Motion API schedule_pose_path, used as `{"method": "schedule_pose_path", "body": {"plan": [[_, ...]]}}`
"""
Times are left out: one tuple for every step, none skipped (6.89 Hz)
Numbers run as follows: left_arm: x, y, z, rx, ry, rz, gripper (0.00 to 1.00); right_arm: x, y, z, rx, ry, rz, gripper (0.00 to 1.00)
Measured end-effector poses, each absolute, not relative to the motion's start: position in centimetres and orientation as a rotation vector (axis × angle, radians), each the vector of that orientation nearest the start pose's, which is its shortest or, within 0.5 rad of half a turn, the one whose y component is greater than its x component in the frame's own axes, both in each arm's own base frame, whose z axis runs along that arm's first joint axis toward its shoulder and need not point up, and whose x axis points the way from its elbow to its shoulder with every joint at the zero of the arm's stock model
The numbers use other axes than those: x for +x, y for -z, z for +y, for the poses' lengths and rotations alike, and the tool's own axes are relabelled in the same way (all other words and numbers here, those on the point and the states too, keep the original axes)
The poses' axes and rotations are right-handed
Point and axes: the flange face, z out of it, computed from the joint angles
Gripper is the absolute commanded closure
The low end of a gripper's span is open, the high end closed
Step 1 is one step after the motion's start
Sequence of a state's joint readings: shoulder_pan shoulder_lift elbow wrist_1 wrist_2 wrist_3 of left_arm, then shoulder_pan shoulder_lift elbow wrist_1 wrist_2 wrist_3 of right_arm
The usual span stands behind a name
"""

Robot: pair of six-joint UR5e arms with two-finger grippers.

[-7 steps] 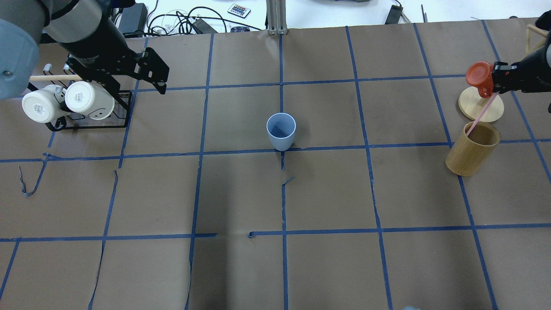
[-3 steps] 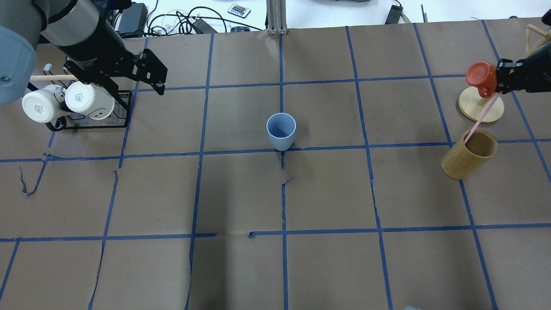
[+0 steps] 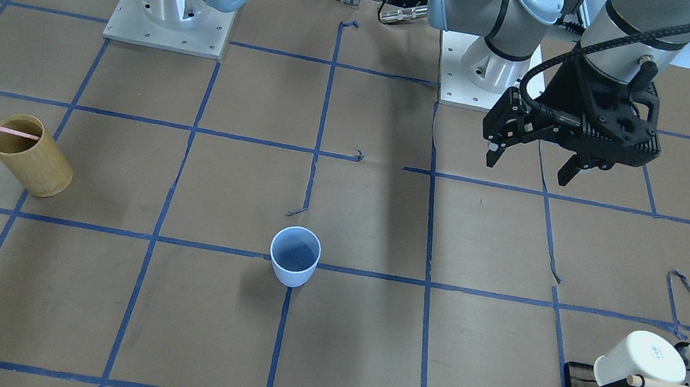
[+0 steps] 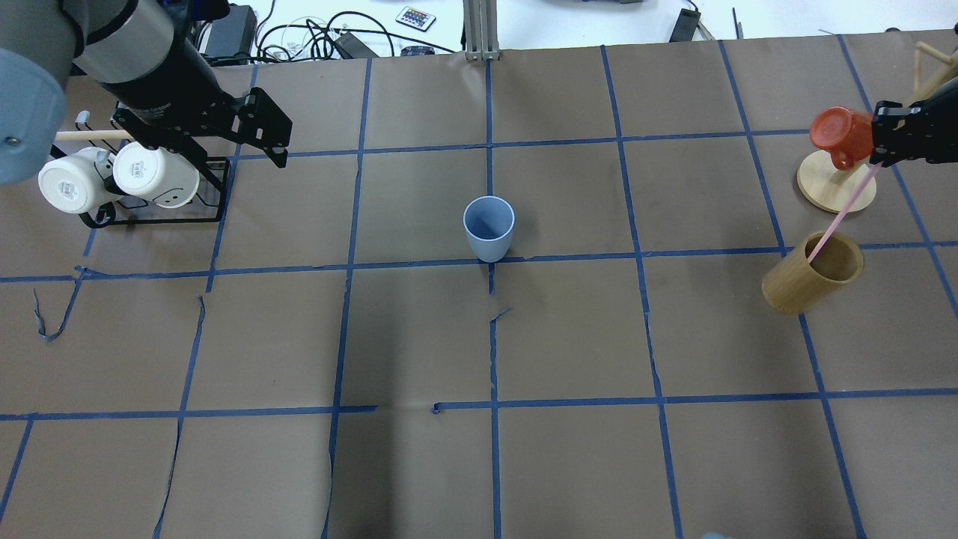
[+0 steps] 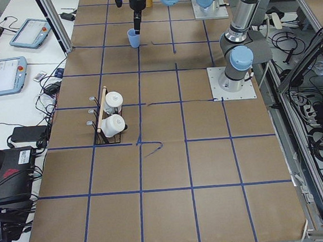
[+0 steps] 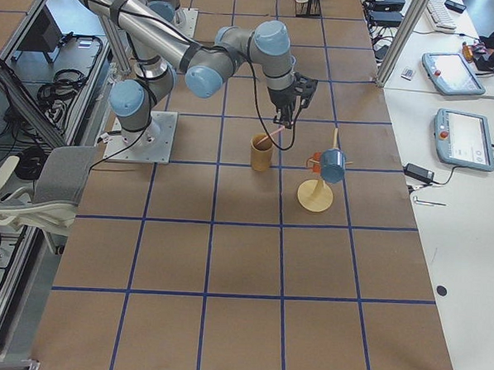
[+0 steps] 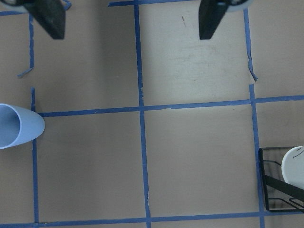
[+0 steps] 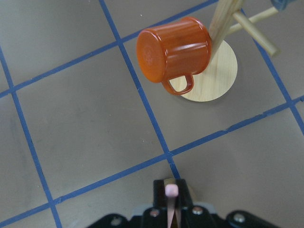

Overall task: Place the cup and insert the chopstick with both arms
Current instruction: 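Pull the pink chopstick up out of the wooden holder with the right gripper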

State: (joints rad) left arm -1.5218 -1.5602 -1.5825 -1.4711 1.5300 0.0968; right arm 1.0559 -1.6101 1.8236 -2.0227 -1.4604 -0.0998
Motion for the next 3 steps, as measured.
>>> {"method": "schedule_pose_path", "body": {"plan": [[-11.3,-49.7,-50.3,0.079,0.159,3.171,0.0,-11.5,-45.2,-49.2,0.625,0.369,3.039,1.0],[-11.3,-49.7,-50.3,0.079,0.159,3.172,0.0,-11.6,-47.9,-49.1,0.628,0.352,3.051,1.0],[-11.3,-49.7,-50.3,0.078,0.158,3.172,0.0,-11.5,-50.9,-49.1,0.625,0.352,3.055,1.0]]}}
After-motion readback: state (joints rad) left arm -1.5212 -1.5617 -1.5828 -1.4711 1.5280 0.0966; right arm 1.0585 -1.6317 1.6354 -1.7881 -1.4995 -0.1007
